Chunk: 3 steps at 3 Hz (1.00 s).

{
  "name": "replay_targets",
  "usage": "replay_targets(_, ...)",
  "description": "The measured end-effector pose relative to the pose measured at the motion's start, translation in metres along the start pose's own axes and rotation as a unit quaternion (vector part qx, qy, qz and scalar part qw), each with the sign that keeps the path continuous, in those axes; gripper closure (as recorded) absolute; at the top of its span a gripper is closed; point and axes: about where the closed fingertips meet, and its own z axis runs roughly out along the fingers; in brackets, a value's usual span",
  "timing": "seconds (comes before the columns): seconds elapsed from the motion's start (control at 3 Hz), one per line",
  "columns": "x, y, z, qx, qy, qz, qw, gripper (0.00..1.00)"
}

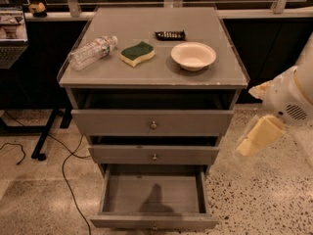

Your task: Close bottom drawer

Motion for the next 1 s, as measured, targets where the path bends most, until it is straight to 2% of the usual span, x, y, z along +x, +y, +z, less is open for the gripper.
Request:
replay_targets(0.33,0.0154,0.0013,0.0294,-0.016,-0.009,0.026,0.9995,0.0)
replay_targets(0.67,0.0159,0.0012,0.0305,-0.016,-0.009,0.026,0.9995,0.0)
replay_targets(1.0,0.0158,0.0012,0.0305,-0.016,-0.009,0.026,0.9995,0.19)
